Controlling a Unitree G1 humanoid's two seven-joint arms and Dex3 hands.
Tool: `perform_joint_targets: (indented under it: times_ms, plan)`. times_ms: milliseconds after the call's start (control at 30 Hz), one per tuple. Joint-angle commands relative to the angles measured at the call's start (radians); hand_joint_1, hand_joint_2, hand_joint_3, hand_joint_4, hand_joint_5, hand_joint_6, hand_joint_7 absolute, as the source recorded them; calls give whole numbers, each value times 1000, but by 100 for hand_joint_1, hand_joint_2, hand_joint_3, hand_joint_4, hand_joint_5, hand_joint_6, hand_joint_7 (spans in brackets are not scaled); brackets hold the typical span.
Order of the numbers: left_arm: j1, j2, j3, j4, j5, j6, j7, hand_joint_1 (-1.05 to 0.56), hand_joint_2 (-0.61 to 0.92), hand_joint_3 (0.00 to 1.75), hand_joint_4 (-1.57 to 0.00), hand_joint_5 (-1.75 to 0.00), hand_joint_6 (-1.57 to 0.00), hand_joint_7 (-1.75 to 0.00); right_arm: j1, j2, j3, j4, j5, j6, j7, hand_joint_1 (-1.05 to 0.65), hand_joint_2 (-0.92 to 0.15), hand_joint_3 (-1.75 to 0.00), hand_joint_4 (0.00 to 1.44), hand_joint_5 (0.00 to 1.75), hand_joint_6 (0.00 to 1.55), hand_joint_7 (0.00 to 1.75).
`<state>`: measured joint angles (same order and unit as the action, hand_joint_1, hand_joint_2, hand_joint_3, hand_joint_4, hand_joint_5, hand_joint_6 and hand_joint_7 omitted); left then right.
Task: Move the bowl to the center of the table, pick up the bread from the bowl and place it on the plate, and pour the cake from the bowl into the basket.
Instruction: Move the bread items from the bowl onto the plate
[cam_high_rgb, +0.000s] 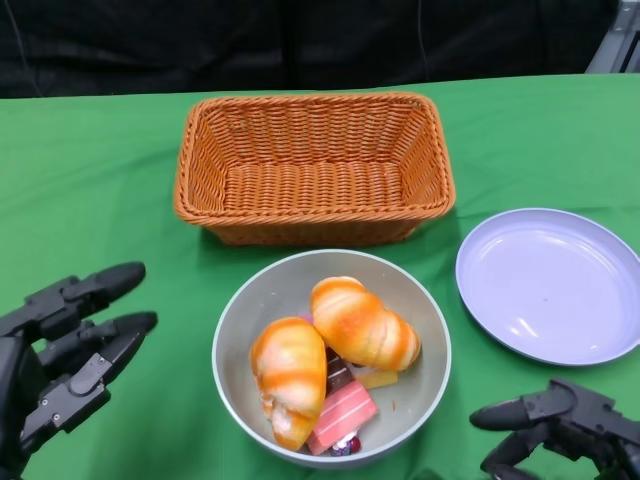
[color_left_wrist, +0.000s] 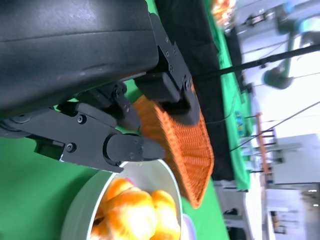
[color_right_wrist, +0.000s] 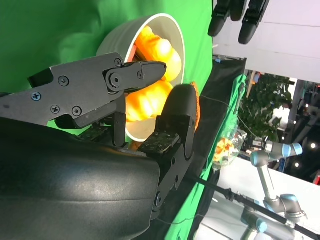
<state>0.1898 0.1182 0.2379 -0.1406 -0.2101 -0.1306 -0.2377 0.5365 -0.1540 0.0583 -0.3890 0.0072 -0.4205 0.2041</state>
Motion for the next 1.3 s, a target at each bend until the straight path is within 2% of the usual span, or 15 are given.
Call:
perform_joint_targets:
  times_ms: [33, 67, 167, 267, 500, 700, 900, 1100, 1300]
  plan:
    - [-23, 13, 9, 54, 2, -75, -11, 1, 92, 37, -77, -107, -109, -37, 3, -22, -28, -38, -25, -21, -5, -42, -92, -6, 56, 79, 58, 46]
    - [-32, 13, 5, 69, -4, -81, -15, 1, 92, 37, -77, -110, -109, -38, 8, -25, -34, -63, -51, -7, -9, -43, -92, -6, 57, 77, 58, 44]
    - [-49, 18, -9, 105, 9, -106, -20, 2, 92, 37, -76, -128, -103, -60, 17, -31, -45, -152, -135, 53, -19, -53, -92, -6, 53, 60, 55, 27]
    - [-59, 27, -20, 139, 32, -140, -24, 2, 92, 37, -76, -133, -97, -74, 6, -30, -41, -223, -197, 119, -15, -56, -92, -4, 50, 53, 55, 19]
    - [-84, 21, -35, 214, 84, -220, 8, 1, 92, 36, -78, -132, -93, -81, -99, -39, -3, -295, -365, 250, 5, -64, -92, -5, 50, 49, 54, 12]
    - [-100, 18, -40, 263, 111, -274, 26, 0, 92, 39, -76, -136, -89, -89, -200, -27, 59, -324, -549, 398, 24, -67, -92, -2, 54, 32, 56, 3]
    - [-117, 23, -46, 311, 131, -318, 37, 1, 91, 42, -75, -141, -85, -97, -310, -1, 129, -263, -700, 472, -2, -72, -92, -6, 57, 28, 55, 1]
    - [-140, 25, -51, 354, 134, -346, 40, 0, 90, 43, -75, -142, -84, -100, -443, 37, 205, -99, -850, 520, -74, -76, -92, -11, 60, 26, 57, 1]
    - [-151, 28, -57, 385, 150, -378, 50, -1, 89, 44, -75, -143, -83, -102, -526, 69, 270, 18, -944, 583, -109, -77, -92, -9, 59, 21, 55, 0]
